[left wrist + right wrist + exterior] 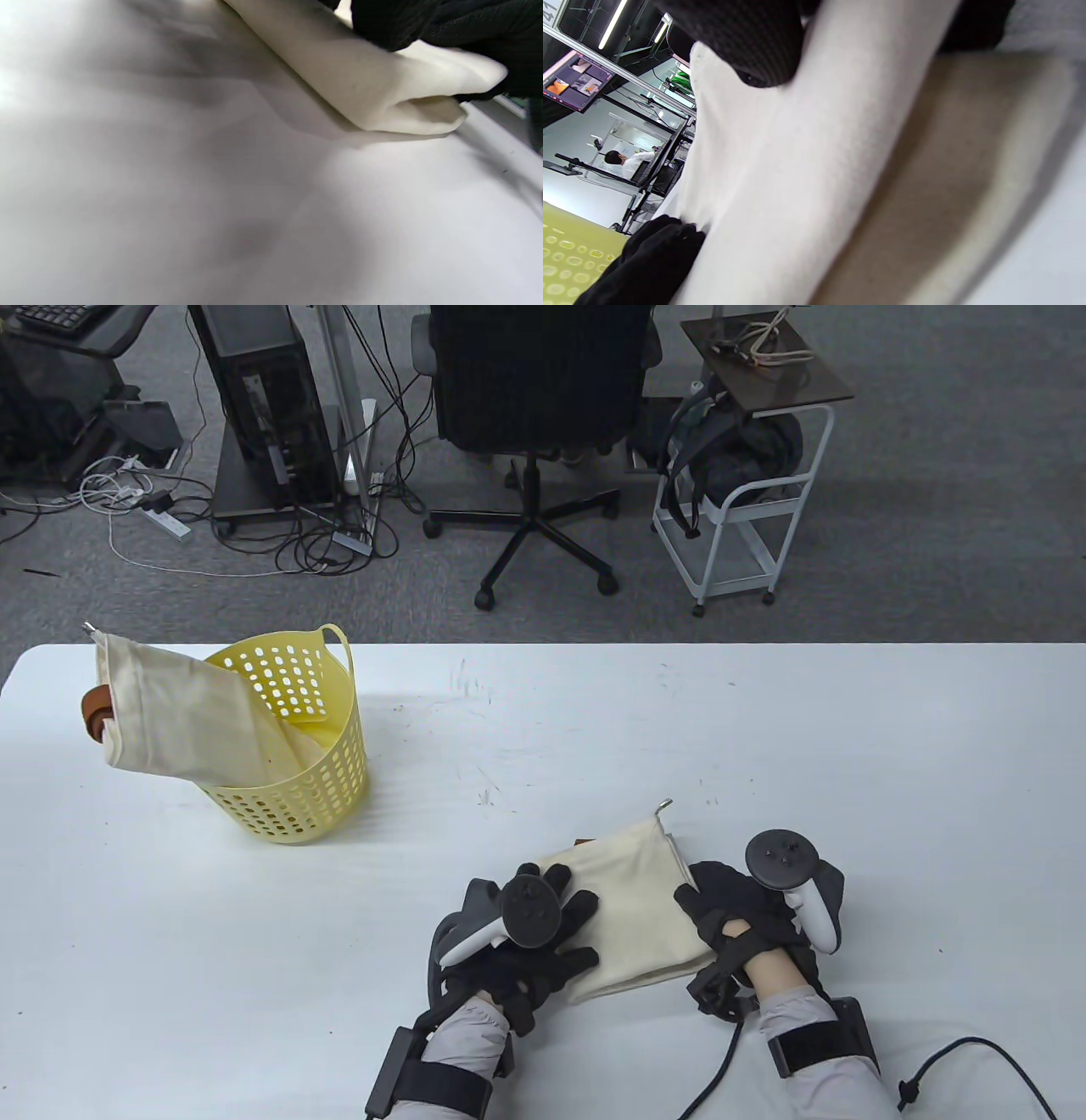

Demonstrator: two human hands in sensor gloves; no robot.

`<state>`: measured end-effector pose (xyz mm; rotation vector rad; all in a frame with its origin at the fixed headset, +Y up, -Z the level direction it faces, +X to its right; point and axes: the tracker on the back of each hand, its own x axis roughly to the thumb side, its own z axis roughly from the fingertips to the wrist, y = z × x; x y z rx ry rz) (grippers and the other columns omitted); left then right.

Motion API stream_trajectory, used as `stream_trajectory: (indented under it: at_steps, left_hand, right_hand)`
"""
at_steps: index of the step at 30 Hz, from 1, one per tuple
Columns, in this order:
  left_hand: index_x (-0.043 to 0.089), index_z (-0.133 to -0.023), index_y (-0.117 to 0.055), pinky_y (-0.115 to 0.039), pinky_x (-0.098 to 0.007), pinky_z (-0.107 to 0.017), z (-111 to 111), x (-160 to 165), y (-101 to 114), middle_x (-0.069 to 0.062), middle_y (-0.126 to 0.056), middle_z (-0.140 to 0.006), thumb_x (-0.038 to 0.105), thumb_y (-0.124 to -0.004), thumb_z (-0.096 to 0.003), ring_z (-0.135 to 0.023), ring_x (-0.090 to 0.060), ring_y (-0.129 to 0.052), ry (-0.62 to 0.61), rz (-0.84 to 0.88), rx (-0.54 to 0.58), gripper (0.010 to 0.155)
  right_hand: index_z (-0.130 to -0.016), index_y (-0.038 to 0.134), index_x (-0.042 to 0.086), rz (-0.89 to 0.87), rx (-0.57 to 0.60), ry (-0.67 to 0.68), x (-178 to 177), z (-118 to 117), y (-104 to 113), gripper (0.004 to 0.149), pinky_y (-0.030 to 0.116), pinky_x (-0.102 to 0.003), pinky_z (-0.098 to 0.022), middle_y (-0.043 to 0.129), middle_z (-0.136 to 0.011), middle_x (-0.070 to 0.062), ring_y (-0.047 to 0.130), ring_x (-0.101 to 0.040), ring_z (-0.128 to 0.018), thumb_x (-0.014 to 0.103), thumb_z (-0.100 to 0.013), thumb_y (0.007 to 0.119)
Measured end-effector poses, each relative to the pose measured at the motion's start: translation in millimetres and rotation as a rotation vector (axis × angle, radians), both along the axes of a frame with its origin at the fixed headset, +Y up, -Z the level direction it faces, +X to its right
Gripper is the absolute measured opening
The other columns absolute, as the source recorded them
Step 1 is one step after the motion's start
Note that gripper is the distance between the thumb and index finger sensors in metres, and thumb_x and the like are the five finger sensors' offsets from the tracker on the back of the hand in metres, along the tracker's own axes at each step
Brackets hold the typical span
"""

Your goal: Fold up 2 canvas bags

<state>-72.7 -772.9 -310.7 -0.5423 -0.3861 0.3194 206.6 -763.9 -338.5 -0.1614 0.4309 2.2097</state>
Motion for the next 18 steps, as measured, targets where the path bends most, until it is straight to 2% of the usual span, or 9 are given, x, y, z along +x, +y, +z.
stream_trajectory:
  at_steps: [3,5,8,10,12,14,15,18]
  left_hand:
    - [0.042,-0.118,-0.03,-0.005,-0.068,-0.073,0.3,3.7,-4.4,0.006,-0.002,-0.123,0.065,-0.074,-0.0545,-0.109,-0.031,0.01,0.001,-0.012,-0.031,0.081]
    - [0.044,-0.118,-0.025,-0.004,-0.07,-0.071,-0.1,4.9,-6.3,0.007,0.002,-0.122,0.067,-0.077,-0.0523,-0.108,-0.033,0.011,-0.008,-0.04,-0.045,0.087]
    - [0.043,-0.118,-0.021,-0.003,-0.071,-0.07,-1.1,6.8,-7.8,0.007,0.006,-0.12,0.065,-0.08,-0.0524,-0.107,-0.034,0.012,-0.001,-0.033,-0.074,0.091]
    - [0.043,-0.118,-0.021,-0.003,-0.071,-0.07,-1.6,7.1,-8.0,0.007,0.007,-0.12,0.063,-0.082,-0.0531,-0.106,-0.035,0.013,0.0,-0.024,-0.091,0.091]
    - [0.043,-0.118,-0.021,-0.002,-0.071,-0.07,-1.6,7.5,-8.0,0.007,0.008,-0.119,0.061,-0.082,-0.054,-0.106,-0.035,0.014,0.004,-0.015,-0.097,0.09]
    - [0.043,-0.117,-0.022,-0.002,-0.071,-0.069,-1.8,7.6,-7.7,0.007,0.008,-0.119,0.059,-0.083,-0.0544,-0.105,-0.035,0.015,0.007,-0.005,-0.107,0.09]
    - [0.043,-0.117,-0.022,-0.002,-0.071,-0.069,-2.0,7.5,-7.4,0.007,0.008,-0.119,0.058,-0.084,-0.0547,-0.105,-0.035,0.015,0.008,0.002,-0.11,0.089]
    - [0.043,-0.117,-0.027,-0.001,-0.071,-0.069,-3.6,5.7,-5.6,0.006,0.007,-0.119,0.052,-0.086,-0.0553,-0.104,-0.035,0.016,0.009,0.033,-0.123,0.086]
  right_hand:
    - [-0.094,0.061,-0.003,-0.005,-0.013,-0.003,1.9,-0.7,0.1,0.054,0.073,-0.051,-0.052,0.056,-0.099,-0.029,0.079,-0.036,-0.078,0.02,-0.048,0.078]
    - [-0.097,0.055,-0.003,-0.025,-0.016,-0.004,3.6,-0.8,3.7,0.058,0.068,-0.056,-0.055,0.051,-0.101,-0.03,0.076,-0.042,-0.079,0.016,-0.048,0.079]
    - [-0.1,0.052,0.001,-0.006,0.15,0.014,0.7,1.6,25.6,0.063,0.054,-0.063,-0.062,0.045,-0.105,-0.025,0.061,-0.046,-0.088,0.009,-0.046,0.082]
    - [-0.101,0.054,0.005,0.059,0.272,0.093,-7.5,4.6,37.6,0.064,0.043,-0.067,-0.067,0.045,-0.106,-0.02,0.049,-0.046,-0.093,0.007,-0.044,0.084]
    - [-0.104,0.056,0.014,0.156,0.342,0.251,-20.3,6.4,40.5,0.07,0.03,-0.067,-0.07,0.04,-0.109,-0.012,0.033,-0.041,-0.097,0.005,-0.042,0.086]
    - [-0.107,0.051,0.022,0.274,0.275,0.402,-33.7,6.9,33.3,0.076,0.018,-0.067,-0.07,0.026,-0.113,-0.001,0.014,-0.038,-0.101,0.005,-0.042,0.087]
    - [-0.108,0.047,0.025,0.353,0.192,0.438,-39.4,6.6,25.6,0.08,0.015,-0.067,-0.07,0.021,-0.114,0.003,0.008,-0.037,-0.101,0.005,-0.042,0.087]
    - [-0.107,0.037,0.031,0.473,0.044,0.453,-42.7,5.3,6.4,0.084,0.012,-0.067,-0.07,0.012,-0.113,0.008,0.0,-0.037,-0.1,0.005,-0.043,0.085]
